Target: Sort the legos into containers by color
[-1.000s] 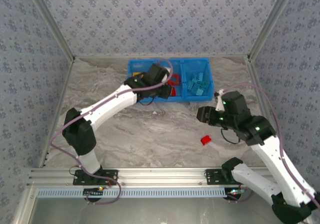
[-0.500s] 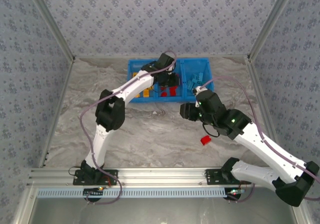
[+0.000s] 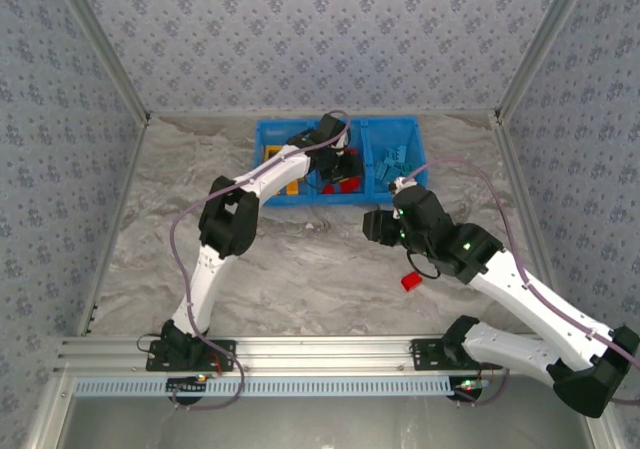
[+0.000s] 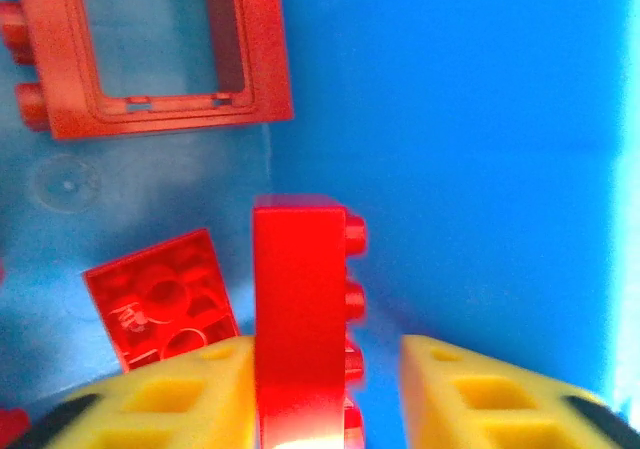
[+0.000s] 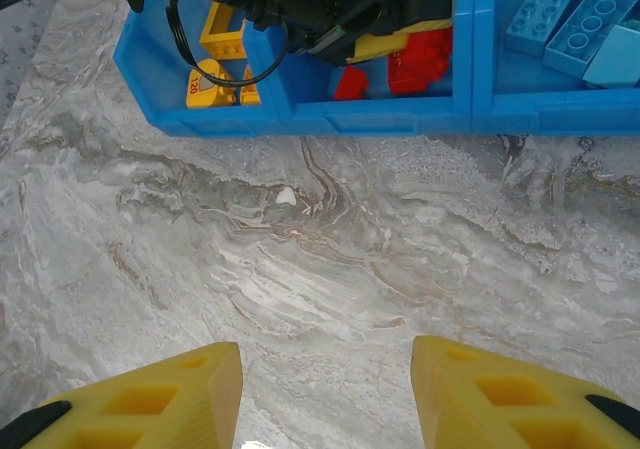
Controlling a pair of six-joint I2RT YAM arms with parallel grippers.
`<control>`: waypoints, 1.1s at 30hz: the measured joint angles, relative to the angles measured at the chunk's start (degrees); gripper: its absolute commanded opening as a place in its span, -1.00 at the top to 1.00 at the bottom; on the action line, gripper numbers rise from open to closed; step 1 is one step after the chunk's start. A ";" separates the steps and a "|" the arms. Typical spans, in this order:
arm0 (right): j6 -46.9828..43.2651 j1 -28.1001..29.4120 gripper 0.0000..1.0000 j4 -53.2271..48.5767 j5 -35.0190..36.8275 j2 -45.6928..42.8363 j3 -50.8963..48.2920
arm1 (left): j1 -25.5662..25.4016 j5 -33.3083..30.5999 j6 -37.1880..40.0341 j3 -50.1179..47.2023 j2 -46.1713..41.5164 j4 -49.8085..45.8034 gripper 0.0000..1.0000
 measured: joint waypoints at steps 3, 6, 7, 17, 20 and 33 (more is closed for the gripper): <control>0.57 -0.02 -0.01 -0.04 0.42 0.00 -0.42 | 0.02 0.04 -0.37 -1.16 -0.13 1.05 -0.06; 1.33 -0.07 -0.01 -0.46 1.18 0.00 -0.79 | 0.00 0.11 -0.44 -2.73 -0.72 1.11 -0.01; 1.62 -0.07 -0.01 -1.03 1.84 0.00 -0.81 | 0.00 0.11 -0.46 -3.52 -1.20 1.11 0.00; 16.09 -2.10 -0.19 -11.65 8.44 -0.22 -7.02 | -1.66 -2.97 0.17 -20.81 -22.03 5.62 0.01; 22.05 -3.74 -0.27 -13.16 6.56 1.25 -12.13 | -5.35 -4.68 3.15 -27.45 -31.91 7.87 -0.04; 33.22 -13.99 -0.36 -5.01 -5.86 5.31 -23.17 | -35.23 -19.54 16.22 -66.42 -61.07 14.34 -0.23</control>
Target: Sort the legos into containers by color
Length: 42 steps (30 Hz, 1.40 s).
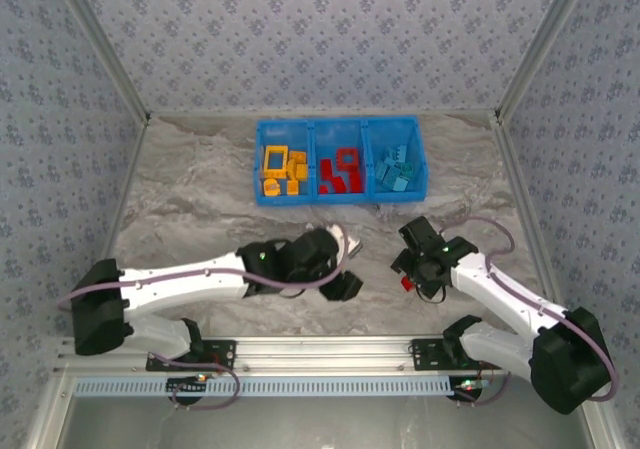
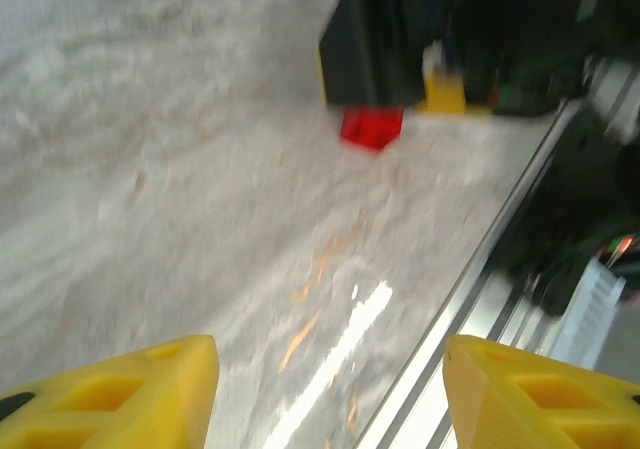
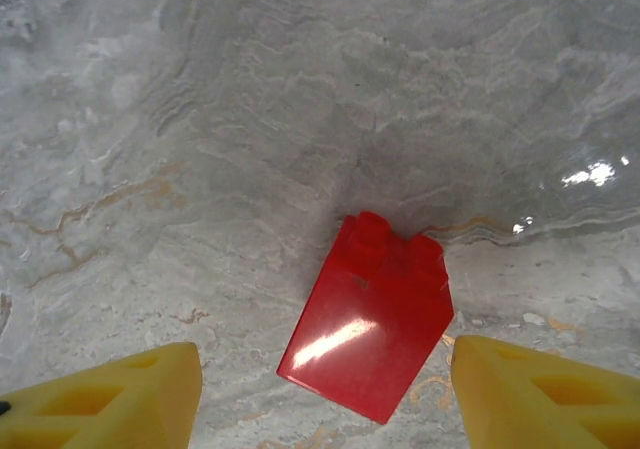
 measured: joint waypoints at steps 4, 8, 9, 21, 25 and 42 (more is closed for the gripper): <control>1.49 -1.27 -0.24 2.97 -1.60 0.00 -2.01 | -6.27 -7.02 -0.11 -6.36 -6.27 2.60 -0.26; 2.51 -2.08 -0.08 5.05 -2.47 1.33 -3.26 | -10.12 -13.42 -1.01 -10.99 -10.97 6.78 -0.32; 2.69 -2.12 -0.02 5.46 -2.56 1.77 -3.28 | -10.32 -14.62 -1.42 -12.11 -11.76 7.56 -0.34; -4.24 6.10 0.43 2.58 4.48 2.78 6.38 | -7.10 -22.99 -5.20 -13.68 -18.58 5.40 -0.38; -13.00 8.83 0.43 2.67 6.73 11.80 25.09 | 2.12 -20.59 -5.22 -9.27 -21.70 2.80 -0.43; -33.40 -2.05 0.46 6.56 -1.11 68.11 84.37 | 18.86 -18.80 6.95 19.10 3.41 -0.52 -0.43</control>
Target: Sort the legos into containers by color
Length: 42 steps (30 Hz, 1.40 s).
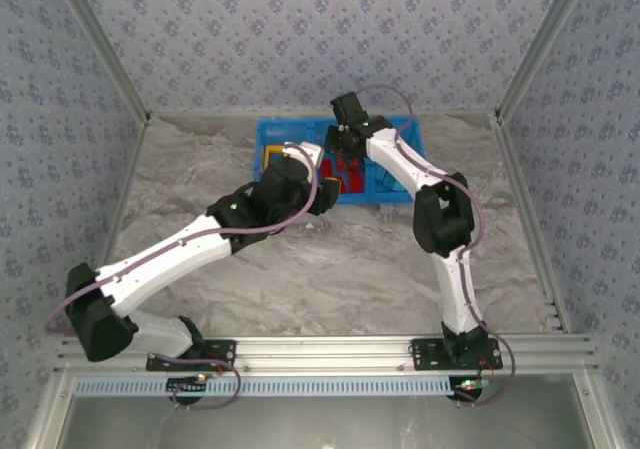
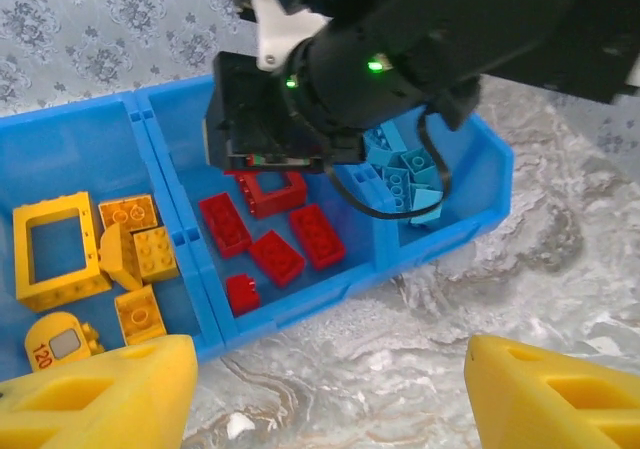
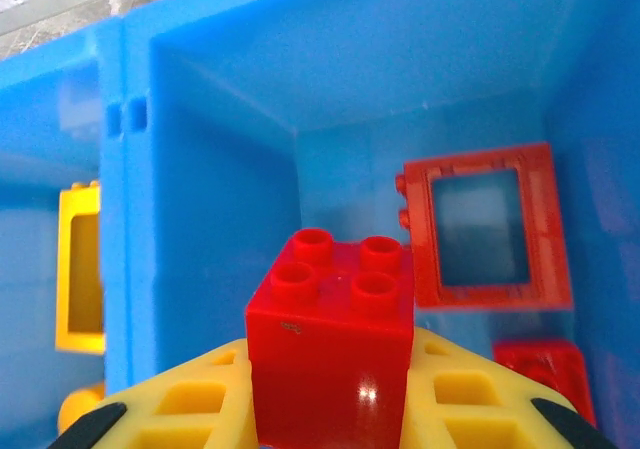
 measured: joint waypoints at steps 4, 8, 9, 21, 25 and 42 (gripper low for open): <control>0.00 -0.85 0.45 -0.33 -1.66 6.51 7.06 | 0.00 -4.11 2.10 2.62 5.40 -0.81 -0.43; 0.04 -0.92 0.45 -0.87 -2.60 10.75 11.65 | 0.15 -5.77 3.08 3.37 8.13 -1.42 -0.43; 0.04 -0.92 0.44 -0.90 -2.86 11.76 12.63 | 0.15 -5.95 3.13 3.48 8.41 -1.62 -0.43; 1.20 -1.53 0.05 -1.40 -3.52 16.76 16.04 | 0.15 -6.36 3.48 4.57 8.76 -1.70 -0.42; 0.87 -1.62 0.02 -1.51 -3.61 16.61 16.02 | 0.09 -6.38 3.45 4.57 8.76 -1.79 -0.43; -0.63 0.81 0.26 3.30 2.86 -20.15 -13.22 | -0.24 -6.40 -1.31 0.22 -4.17 -8.33 -0.40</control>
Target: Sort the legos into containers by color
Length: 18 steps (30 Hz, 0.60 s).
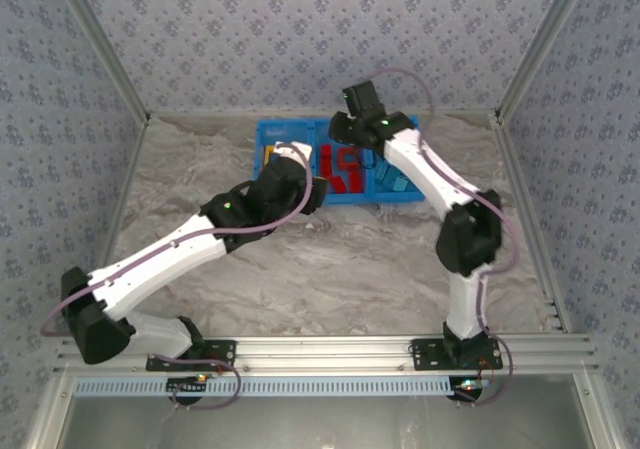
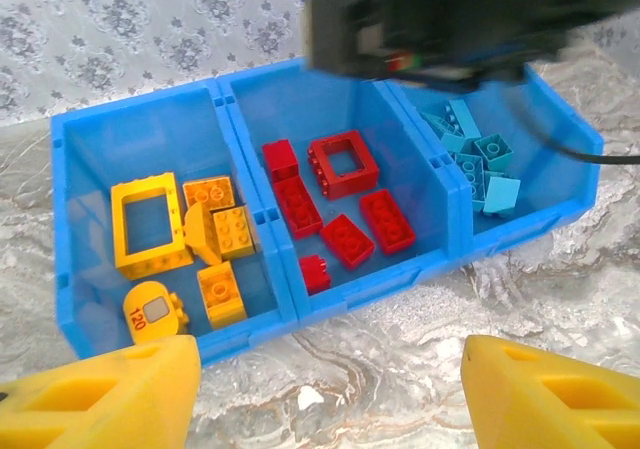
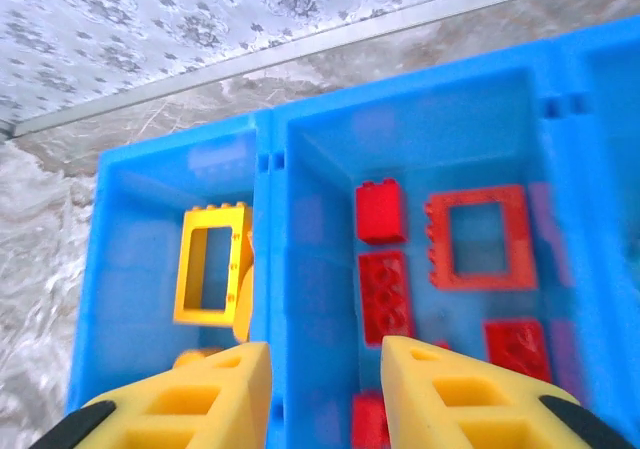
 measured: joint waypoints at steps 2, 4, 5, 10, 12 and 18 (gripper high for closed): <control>-0.02 0.00 0.24 1.75 1.70 -8.98 -9.01 | 0.00 0.02 -1.18 -1.79 -3.13 -1.44 -0.40; -0.42 0.02 0.22 3.21 3.41 -18.64 -18.67 | 0.00 0.00 -2.36 -3.61 -6.14 -2.93 -0.40; -0.59 0.02 0.19 3.67 4.13 -23.19 -23.32 | 0.00 0.02 -3.15 -4.79 -7.85 -3.72 -0.40; -2.51 1.57 -0.13 2.73 6.80 -46.38 -46.45 | 0.02 0.52 -6.78 -10.69 -14.93 -7.26 -0.41; -2.91 2.10 -0.22 -0.20 6.88 -54.97 -52.94 | 0.02 1.36 -8.33 -12.94 -17.03 -8.33 -0.42; -3.15 2.14 -1.00 -9.27 7.37 -72.26 -59.69 | 1.99 4.61 -12.70 -17.73 -20.50 -10.67 -0.96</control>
